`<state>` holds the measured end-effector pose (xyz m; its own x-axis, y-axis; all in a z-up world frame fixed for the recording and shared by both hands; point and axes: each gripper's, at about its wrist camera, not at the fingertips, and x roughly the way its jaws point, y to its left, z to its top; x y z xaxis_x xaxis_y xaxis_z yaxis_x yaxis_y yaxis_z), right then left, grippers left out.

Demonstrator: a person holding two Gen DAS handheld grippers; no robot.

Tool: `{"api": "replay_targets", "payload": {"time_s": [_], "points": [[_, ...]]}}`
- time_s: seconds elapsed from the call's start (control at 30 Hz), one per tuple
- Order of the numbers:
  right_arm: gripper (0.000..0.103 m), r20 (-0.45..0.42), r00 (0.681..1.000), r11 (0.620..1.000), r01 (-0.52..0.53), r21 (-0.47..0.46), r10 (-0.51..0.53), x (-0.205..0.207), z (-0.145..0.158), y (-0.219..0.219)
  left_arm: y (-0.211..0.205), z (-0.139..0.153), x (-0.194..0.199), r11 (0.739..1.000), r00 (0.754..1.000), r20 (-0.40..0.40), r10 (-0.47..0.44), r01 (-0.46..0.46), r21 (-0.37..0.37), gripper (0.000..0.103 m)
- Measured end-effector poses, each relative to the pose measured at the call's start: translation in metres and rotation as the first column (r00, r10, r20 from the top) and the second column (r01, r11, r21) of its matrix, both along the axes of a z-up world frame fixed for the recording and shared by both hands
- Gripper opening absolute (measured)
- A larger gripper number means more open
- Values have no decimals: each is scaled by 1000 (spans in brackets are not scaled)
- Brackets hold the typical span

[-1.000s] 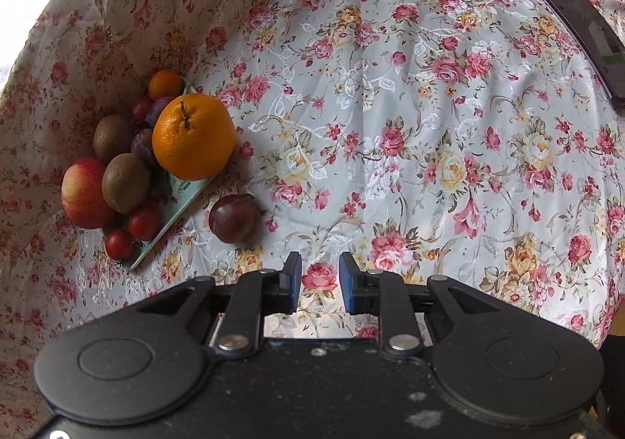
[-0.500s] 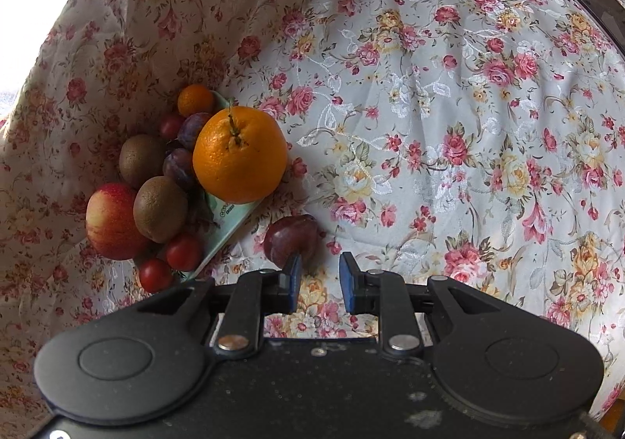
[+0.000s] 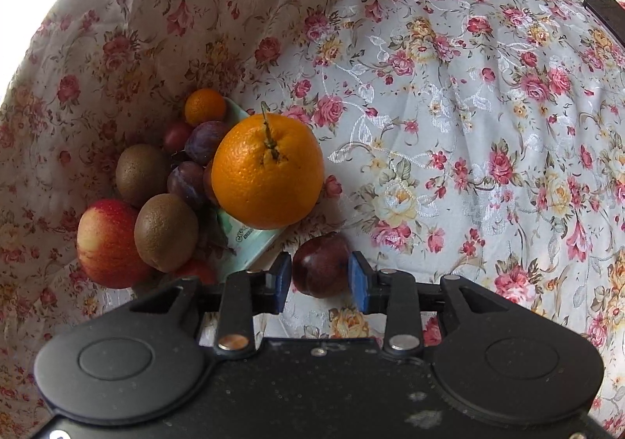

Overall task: Organize fruits
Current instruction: 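Grasp the dark plum with the right tool while the left tool carries the mandarin toward the box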

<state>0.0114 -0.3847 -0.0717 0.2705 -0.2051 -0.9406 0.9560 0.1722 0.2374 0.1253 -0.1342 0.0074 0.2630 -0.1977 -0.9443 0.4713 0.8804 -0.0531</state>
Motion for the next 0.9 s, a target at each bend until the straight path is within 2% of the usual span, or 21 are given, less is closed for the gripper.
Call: {"api": "replay_targets", "payload": {"time_s": [0.1,0.2,0.43,0.63,0.9], "points": [[37,-13,1000,1000,8,28,-7,3,-8,-2,-2,-1,3,1000,1000,1,-4,4,-1,45],[37,-24,1000,1000,15,17,-15,7,-13,-2,-2,-2,5,1000,1000,-3,-4,4,-1,45],[37,-37,998,999,-46,2,47,9,-6,9,1,1,5,1000,1000,-6,-4,4,-2,45],[37,26,995,996,-92,5,92,-2,18,27,13,11,-2,1000,1000,19,15,-15,-12,45],[37,103,974,979,-203,7,201,-26,58,78,47,25,-21,999,998,47,47,-46,-27,45]]}}
